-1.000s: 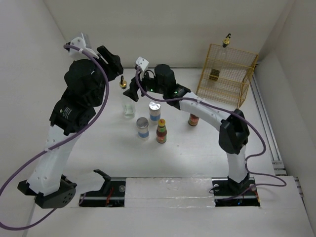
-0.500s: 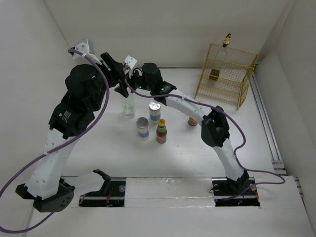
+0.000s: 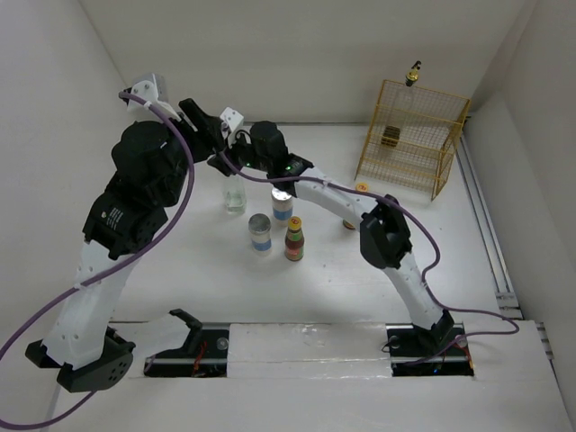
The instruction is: Organize the condiment bottles
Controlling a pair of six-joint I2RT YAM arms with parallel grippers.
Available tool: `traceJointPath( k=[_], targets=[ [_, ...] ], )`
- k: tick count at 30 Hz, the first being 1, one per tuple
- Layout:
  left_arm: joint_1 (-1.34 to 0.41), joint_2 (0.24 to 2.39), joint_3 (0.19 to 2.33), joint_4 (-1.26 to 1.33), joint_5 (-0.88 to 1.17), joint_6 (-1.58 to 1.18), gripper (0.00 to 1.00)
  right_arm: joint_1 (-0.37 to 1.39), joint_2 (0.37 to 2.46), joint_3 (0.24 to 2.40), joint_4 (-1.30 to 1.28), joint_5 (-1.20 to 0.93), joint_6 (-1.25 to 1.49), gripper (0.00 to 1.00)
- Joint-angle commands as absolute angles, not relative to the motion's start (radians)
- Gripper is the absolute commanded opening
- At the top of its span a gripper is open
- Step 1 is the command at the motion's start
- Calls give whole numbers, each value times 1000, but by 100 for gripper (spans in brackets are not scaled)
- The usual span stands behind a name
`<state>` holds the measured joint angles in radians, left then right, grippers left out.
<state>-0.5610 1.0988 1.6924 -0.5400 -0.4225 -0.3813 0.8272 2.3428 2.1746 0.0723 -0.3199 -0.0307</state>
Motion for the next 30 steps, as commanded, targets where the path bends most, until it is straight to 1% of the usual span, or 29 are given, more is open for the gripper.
traceJointPath(
  k=[1,6,8,10,14,17,19,24,26,29,30],
  targets=[
    [-561,1083,1697,-494,-433,-359,55,838,2278,2232,153,-285,11,3],
    [-561,1092,1707,-428,-433,-348,55,779,2237,2451,153,-276,124,0],
    [-561,1092,1707,-408,-433,-348,55,740,2209,2482,163,-276,153,0],
    [-561,1092,1707,-393,-411,-348,55,712,2143,2482,163,-276,172,0],
    [-561,1092,1672,-347,-381,-348,55,644,1967,2337,147,-249,172,0],
    [-561,1135,1672,-319,-347,-348,55,575,1867,2309,92,-236,172,0],
    [-561,1157,1683,-305,-337,-348,55,503,1842,2342,-4,-227,172,0],
    [-561,1224,1704,-262,-290,-348,55,312,1841,2542,-230,-264,172,0],
    [-561,1233,1704,-262,-279,-348,55,215,1830,2542,-278,-264,172,0],
    [-561,1267,1704,-253,-259,-359,55,97,1784,2438,-287,-230,181,0],
    [-561,1267,1704,-253,-259,-359,55,71,1775,2437,-287,-230,181,0]
  ],
)
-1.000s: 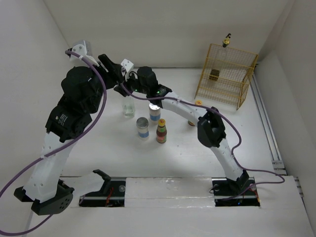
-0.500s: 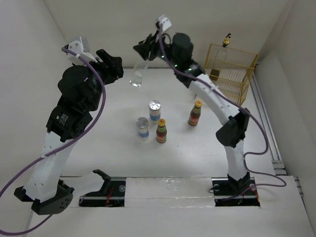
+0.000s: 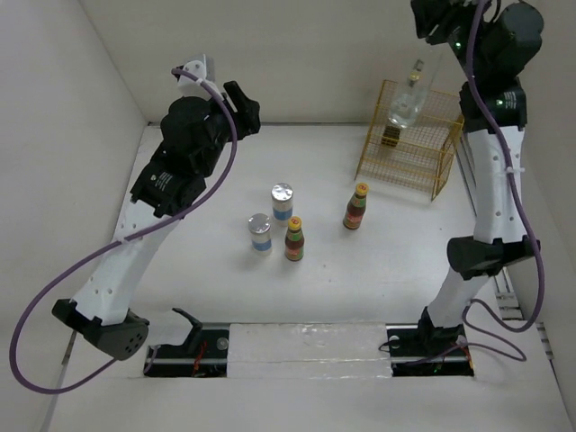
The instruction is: Organize the condiment bottles
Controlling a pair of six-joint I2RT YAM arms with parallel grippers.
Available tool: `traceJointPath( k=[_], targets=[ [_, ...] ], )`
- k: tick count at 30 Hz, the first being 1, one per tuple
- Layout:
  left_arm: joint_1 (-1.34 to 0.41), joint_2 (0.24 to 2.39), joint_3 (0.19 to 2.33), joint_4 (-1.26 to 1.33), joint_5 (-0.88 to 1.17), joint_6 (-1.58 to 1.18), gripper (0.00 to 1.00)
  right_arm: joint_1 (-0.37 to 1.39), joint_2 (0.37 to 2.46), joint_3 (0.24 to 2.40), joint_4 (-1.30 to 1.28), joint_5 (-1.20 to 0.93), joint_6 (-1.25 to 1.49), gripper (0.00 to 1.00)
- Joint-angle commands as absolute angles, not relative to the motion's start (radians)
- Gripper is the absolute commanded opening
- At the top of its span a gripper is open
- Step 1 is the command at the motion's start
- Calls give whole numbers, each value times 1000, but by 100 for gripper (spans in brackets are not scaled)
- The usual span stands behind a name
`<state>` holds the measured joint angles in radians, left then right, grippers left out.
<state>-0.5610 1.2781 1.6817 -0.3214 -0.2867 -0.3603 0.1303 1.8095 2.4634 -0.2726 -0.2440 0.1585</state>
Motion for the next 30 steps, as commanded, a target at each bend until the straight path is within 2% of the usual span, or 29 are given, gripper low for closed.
traceJointPath(
  k=[1,11,23,26,30],
  targets=[
    [-561,1276,1695,-253,-247,-359,55,46,1775,2437,-287,-216,181,0],
    [-561,1296,1686,-253,-235,-371,55,-110,1825,2467,-310,-103,163,0],
    [-561,1324,1658,-253,-227,-371,55,-109,2002,2574,-178,100,127,0],
    [-561,1324,1648,-244,-216,-371,57,-109,2040,2588,-126,149,127,0],
    [-561,1333,1647,-244,-207,-362,59,-109,2066,2606,-42,147,127,0]
  ],
)
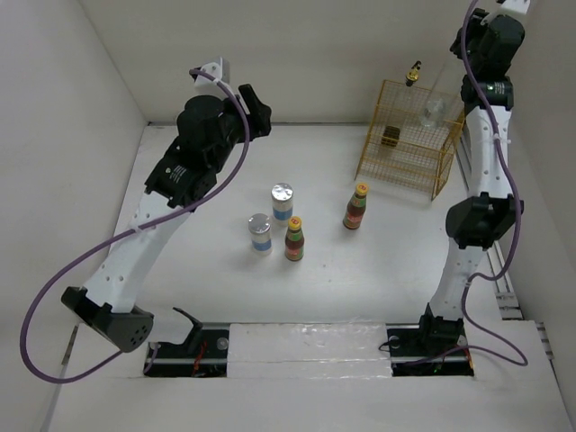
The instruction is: Organize the condiment bottles
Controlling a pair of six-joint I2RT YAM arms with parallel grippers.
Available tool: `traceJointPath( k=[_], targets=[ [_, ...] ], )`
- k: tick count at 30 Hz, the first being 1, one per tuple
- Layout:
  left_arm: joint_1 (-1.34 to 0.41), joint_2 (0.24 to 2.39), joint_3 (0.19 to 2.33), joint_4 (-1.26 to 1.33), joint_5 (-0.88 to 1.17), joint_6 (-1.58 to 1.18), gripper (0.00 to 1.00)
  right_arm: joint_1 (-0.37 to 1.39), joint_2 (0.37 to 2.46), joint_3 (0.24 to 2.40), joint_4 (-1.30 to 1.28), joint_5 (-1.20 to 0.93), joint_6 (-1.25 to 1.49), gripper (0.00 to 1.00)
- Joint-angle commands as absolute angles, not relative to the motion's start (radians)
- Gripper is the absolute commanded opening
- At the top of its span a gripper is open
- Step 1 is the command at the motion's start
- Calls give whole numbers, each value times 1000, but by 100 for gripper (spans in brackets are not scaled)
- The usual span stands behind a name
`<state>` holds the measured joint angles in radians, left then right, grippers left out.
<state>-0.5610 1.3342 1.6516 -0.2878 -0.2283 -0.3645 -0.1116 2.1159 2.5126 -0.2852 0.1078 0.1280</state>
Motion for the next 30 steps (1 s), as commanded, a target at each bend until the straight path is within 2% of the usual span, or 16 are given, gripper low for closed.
traceJointPath(
  k=[1,19,30],
  targets=[
    [-561,1333,1647,-244,-207,-371,59,-109,2078,2606,-29,147,127,0],
    [-561,1361,1628,-253,-225,-380,59,-160,2207,2648,133,284,127,0],
    [-561,1382,1637,-310,-270,-380,59,-160,2181,2467,169,296,127,0]
  ],
)
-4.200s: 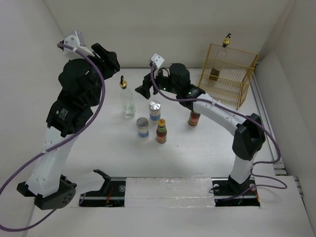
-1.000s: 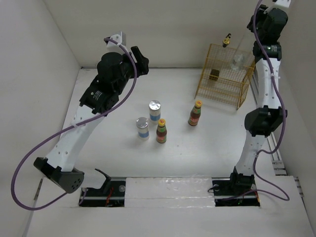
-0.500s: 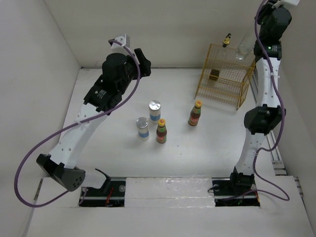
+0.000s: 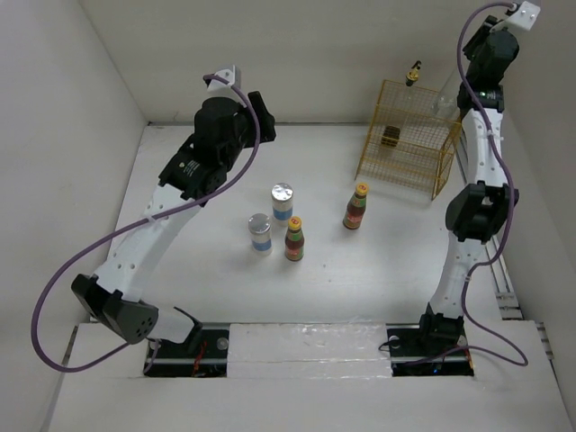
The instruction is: Organize the condiment bottles
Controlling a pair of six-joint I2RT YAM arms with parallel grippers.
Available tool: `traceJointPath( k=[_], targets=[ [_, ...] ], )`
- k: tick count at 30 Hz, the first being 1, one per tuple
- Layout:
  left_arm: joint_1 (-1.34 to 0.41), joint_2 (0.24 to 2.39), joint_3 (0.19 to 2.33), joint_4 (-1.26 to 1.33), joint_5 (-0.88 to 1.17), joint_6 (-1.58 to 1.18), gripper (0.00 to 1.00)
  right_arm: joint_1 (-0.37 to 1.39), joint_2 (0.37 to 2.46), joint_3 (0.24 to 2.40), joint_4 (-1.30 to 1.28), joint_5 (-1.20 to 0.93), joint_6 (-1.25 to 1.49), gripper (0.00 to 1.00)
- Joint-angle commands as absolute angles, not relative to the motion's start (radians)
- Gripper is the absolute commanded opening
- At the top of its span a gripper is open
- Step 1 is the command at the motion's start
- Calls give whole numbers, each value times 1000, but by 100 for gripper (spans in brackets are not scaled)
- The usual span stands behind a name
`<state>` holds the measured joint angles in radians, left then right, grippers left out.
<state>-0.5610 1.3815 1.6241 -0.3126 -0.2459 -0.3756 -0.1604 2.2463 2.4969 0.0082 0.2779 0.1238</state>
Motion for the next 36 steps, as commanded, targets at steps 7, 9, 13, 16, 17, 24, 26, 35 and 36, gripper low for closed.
traceJointPath(
  k=[7,9,13,16,17,24,26,35,36],
  targets=[
    [-561,1400,1594,-310,-270,-380,59,-120,2103,2214,189,305,106,0],
    [-561,1401,1580,-310,-270,-380,59,-111,2091,2162,189,305,106,0],
    [-561,1391,1559,-310,-282,-391,59,-110,2082,2070,198,284,106,4],
    [-561,1391,1559,-310,-262,-391,59,-110,2082,2051,189,273,106,16],
    [-561,1391,1559,-310,-262,-391,59,-110,2082,2042,189,273,106,21],
    [-561,1371,1559,-301,-262,-391,60,-101,2033,2020,169,284,106,84],
    [-561,1371,1559,-290,-262,-391,61,-101,2017,2040,144,284,106,91],
    [-561,1371,1582,-291,-242,-391,35,-43,1762,1901,106,250,84,89],
    [-561,1371,1582,-291,-242,-402,25,-28,1722,1857,106,250,84,76]
  ],
)
